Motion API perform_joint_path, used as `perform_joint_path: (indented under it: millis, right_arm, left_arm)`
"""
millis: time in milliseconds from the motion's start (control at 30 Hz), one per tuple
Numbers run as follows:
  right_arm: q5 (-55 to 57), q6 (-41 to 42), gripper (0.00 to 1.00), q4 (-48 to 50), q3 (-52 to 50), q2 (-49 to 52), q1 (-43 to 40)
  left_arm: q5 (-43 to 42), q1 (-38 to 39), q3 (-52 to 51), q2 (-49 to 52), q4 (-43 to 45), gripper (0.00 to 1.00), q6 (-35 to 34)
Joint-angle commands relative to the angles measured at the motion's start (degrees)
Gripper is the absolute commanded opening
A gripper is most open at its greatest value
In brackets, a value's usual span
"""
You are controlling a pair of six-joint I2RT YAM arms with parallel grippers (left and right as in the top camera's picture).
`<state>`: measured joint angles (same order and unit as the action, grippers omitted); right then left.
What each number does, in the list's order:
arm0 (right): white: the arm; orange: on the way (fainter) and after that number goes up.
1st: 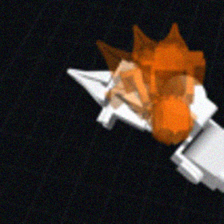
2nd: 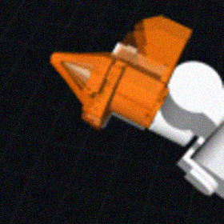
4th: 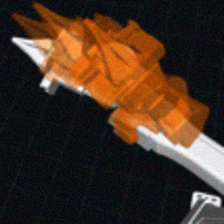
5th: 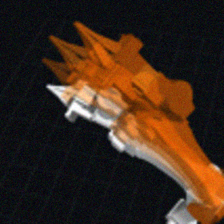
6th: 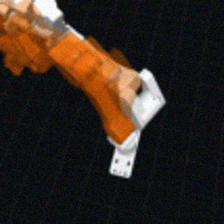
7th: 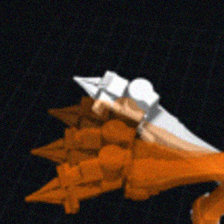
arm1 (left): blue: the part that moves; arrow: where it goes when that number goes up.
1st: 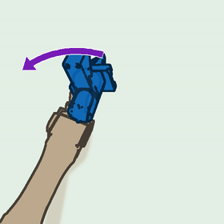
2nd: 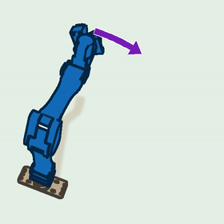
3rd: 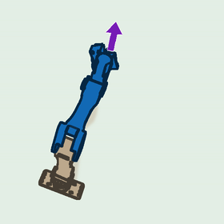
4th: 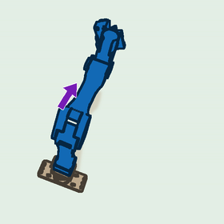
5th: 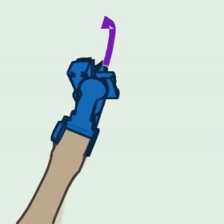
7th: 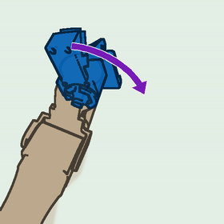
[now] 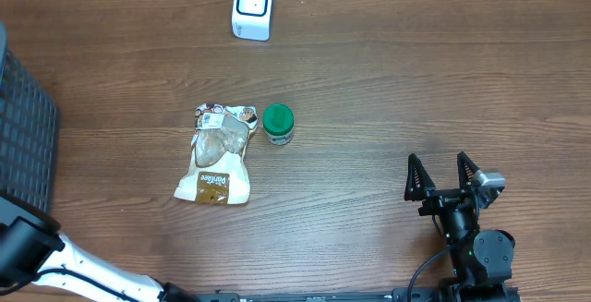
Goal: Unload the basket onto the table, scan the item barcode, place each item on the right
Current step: 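Reach into the basket and grasp the light green wrapped pack, then lift the green pack and carry it past the scanner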
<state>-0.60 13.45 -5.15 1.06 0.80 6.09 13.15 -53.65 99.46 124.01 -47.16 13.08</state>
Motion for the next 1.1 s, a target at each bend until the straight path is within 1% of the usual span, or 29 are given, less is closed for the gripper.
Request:
perform_joint_path:
  millis: [0,100,300,367,533,667,767,867,967,1067]
  right_arm:
    - [0.4,-0.2,1.00,0.3,-0.6,-0.5,0.3]
    - [0.4,-0.2,1.00,0.3,-0.6,-0.5,0.3]
    - [0.4,-0.2,1.00,0.3,-0.6,-0.5,0.3]
    - [0.4,-0.2,1.00,0.3,-0.6,-0.5,0.3]
    - [0.4,-0.2,1.00,0.3,-0.6,-0.5,0.3]
    - [0.4,-0.2,1.00,0.3,-0.6,-0.5,0.3]
    - [0.4,-0.2,1.00,0.3,-0.6,-0.5,0.3]
    - [0.4,-0.2,1.00,0.3,-0.6,-0.5,0.3]
    - [0.4,-0.2,1.00,0.3,-0.6,-0.5,0.3]
    - [0.4,-0.2,1.00,0.3,-0.6,-0.5,0.3]
  left_arm:
    - [-5.7,4.1,0.5,-8.6,0.5,0.04,-5.9]
    - [-5.7,6.7,1.1,-14.6,1.6,0.04,-7.6]
    - [-5.0,12.1,1.1,-27.1,6.8,0.04,-12.1]
    - [-5.0,13.0,1.1,-30.4,8.6,0.04,-12.1]
    - [-4.9,13.3,1.1,-35.5,11.5,0.04,-12.3]
    - [-6.2,13.6,1.1,-38.1,9.4,0.04,-18.1]
    - [-14.4,14.5,1.1,-40.2,4.2,0.04,-27.3]
    - [-24.4,16.5,1.1,-41.2,-1.4,0.04,-33.1]
    - [-32.7,19.9,1.0,-41.2,-6.9,0.04,-34.1]
    - [-33.2,24.7,0.1,-41.0,-10.2,0.04,-33.2]
